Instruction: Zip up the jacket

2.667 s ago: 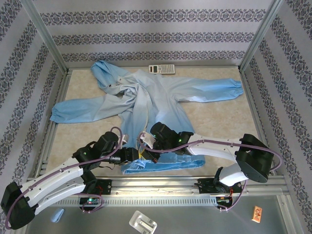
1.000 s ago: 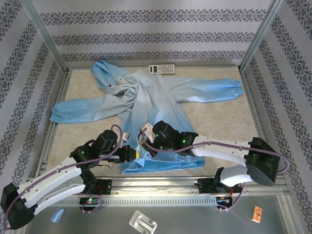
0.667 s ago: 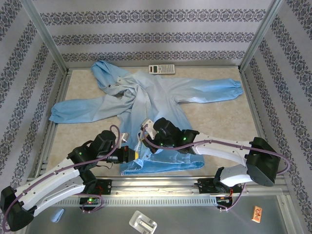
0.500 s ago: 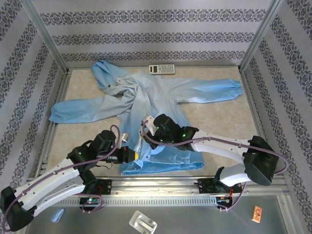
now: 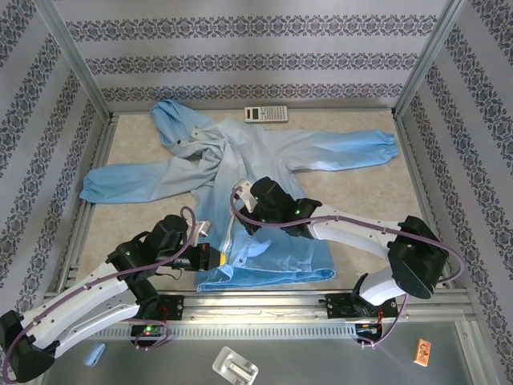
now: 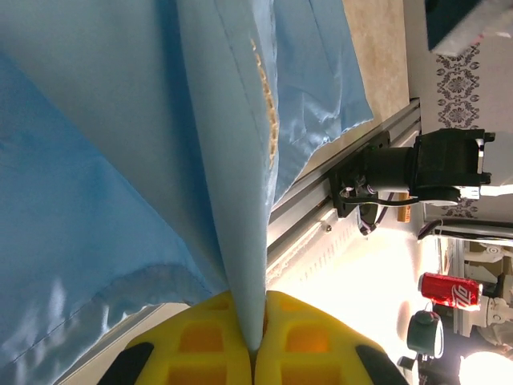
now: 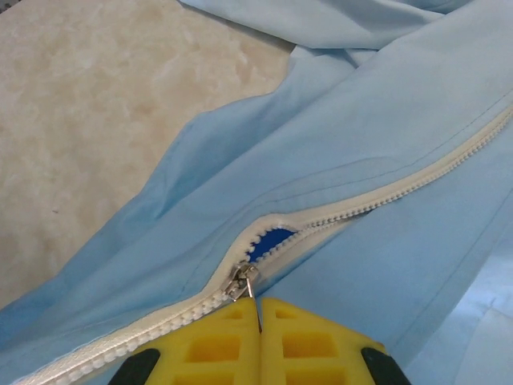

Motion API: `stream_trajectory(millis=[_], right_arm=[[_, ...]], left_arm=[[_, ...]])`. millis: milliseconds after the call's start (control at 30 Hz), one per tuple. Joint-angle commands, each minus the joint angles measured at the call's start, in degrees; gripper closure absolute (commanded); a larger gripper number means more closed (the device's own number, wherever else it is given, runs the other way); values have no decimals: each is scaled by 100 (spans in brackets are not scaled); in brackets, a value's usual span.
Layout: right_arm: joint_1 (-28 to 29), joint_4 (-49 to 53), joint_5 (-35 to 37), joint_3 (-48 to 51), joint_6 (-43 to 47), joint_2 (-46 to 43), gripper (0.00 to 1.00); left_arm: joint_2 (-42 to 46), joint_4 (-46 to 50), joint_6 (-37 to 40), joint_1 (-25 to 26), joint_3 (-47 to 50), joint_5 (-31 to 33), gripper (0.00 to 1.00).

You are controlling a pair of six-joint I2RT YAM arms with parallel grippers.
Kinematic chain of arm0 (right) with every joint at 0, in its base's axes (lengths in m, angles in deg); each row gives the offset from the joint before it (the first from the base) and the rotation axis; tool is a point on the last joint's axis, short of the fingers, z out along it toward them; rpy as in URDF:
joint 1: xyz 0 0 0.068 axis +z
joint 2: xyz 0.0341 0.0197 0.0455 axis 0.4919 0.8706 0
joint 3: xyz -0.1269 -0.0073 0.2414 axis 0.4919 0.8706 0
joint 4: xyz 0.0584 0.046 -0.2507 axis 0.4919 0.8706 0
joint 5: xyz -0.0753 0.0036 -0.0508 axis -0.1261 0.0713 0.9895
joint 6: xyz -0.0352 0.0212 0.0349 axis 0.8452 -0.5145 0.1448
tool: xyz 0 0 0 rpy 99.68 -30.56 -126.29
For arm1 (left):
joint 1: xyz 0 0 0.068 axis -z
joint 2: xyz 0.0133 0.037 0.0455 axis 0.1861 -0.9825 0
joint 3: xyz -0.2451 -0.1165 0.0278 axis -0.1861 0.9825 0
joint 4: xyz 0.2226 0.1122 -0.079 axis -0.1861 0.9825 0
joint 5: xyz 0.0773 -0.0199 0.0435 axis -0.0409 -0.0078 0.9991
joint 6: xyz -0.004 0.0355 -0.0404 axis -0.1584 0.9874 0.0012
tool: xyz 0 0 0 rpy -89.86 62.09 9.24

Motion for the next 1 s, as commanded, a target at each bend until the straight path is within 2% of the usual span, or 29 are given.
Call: stream_trajectory(millis=[0,967], right_arm=[[-244,-114,573,-236,97,183,100],[-1009,-246,338,-880,145,967,100]], left_arm=[[149,490,185,68,-207,-440,100],[202,569,291,68,-310,-420,100]])
